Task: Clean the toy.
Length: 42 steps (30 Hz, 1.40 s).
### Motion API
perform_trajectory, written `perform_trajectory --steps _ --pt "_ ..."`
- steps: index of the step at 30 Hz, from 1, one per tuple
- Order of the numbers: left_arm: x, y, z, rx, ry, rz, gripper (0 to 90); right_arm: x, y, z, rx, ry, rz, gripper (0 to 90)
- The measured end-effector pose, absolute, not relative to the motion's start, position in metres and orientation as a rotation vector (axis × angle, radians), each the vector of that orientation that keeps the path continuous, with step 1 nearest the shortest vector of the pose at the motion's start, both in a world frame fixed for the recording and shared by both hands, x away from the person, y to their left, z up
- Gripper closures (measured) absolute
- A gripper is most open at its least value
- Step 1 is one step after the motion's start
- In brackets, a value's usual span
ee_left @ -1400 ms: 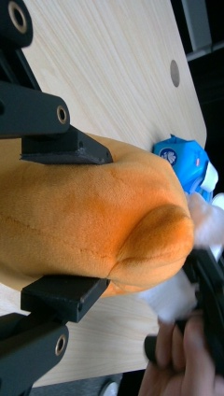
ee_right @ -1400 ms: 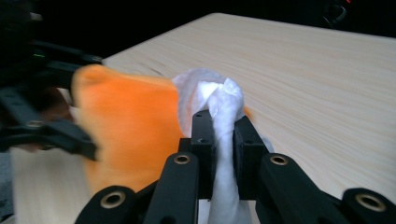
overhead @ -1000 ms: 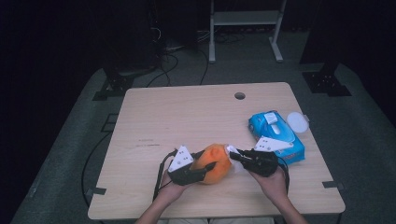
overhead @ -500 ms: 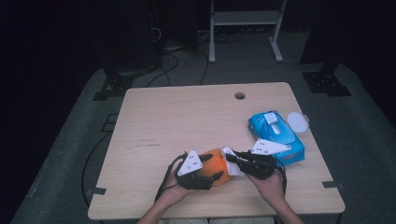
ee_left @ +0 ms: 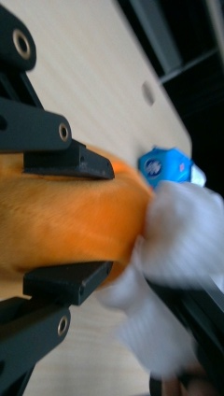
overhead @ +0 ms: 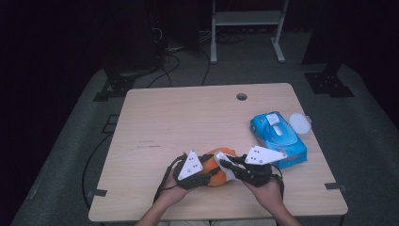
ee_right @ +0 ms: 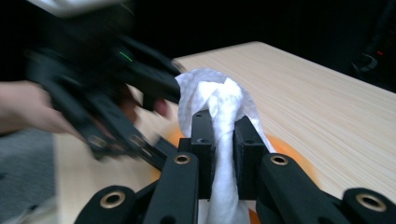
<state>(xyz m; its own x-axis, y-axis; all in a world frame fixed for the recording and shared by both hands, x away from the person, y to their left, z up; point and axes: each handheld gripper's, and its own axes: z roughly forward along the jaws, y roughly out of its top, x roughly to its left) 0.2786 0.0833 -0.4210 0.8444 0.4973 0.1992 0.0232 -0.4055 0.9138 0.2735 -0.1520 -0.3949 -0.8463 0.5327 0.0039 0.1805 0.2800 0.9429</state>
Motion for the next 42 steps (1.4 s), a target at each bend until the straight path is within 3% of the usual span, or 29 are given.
perform_trajectory --steps 3,8,15,20,26,34,42 --pt "0.280 0.086 -0.423 1.951 0.404 0.544 54.5 0.287 -0.165 -0.405 0.779 2.233 1.565 80.8" --pt "0.286 0.087 -0.424 1.966 0.408 0.373 41.2 0.295 -0.175 -0.412 0.861 2.280 1.557 80.8" --pt "0.277 0.089 -0.417 1.985 0.355 0.308 40.5 0.291 -0.169 -0.409 0.818 2.289 1.620 80.6" --pt "0.286 0.105 -0.406 1.887 0.461 0.324 30.5 0.287 -0.158 -0.423 0.804 2.412 1.596 80.3" --pt "0.297 0.108 -0.425 1.980 0.536 0.207 29.1 0.280 -0.162 -0.418 0.762 2.432 1.579 80.3" --pt "0.292 0.100 -0.424 2.056 0.443 0.111 29.9 0.288 -0.165 -0.416 0.810 2.384 1.574 80.0" --pt "0.296 0.098 -0.427 2.060 0.477 0.121 8.5 0.285 -0.158 -0.426 0.771 2.493 1.554 80.1"
